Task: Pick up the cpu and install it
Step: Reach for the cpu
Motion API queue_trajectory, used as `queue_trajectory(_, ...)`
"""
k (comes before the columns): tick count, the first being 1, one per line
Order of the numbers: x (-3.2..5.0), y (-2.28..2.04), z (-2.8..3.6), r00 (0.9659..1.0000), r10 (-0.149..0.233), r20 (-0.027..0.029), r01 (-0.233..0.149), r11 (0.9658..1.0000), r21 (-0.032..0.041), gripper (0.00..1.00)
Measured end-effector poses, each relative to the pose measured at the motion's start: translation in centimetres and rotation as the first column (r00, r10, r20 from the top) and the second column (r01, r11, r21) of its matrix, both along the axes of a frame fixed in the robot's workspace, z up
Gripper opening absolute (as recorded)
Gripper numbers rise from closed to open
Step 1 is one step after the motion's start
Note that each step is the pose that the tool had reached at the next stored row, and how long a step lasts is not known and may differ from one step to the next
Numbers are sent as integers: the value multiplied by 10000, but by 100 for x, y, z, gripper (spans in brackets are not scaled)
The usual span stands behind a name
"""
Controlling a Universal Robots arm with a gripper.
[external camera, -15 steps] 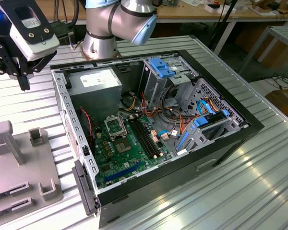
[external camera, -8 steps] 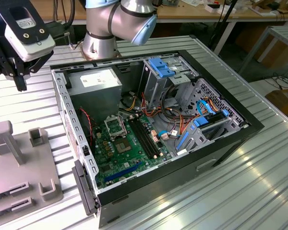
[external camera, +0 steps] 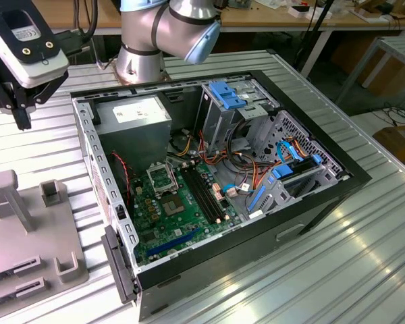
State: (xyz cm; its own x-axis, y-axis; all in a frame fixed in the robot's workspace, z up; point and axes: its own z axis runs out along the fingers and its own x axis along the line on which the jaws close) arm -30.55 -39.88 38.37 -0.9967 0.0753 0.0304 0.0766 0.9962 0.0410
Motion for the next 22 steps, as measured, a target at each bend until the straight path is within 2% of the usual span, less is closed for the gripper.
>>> queue_trajectory(14,-124,0,-6,10000,1,-16,-1,10000,0,11)
queue_trajectory(22,-127,0,-6,10000,1,-16,-1,10000,0,11)
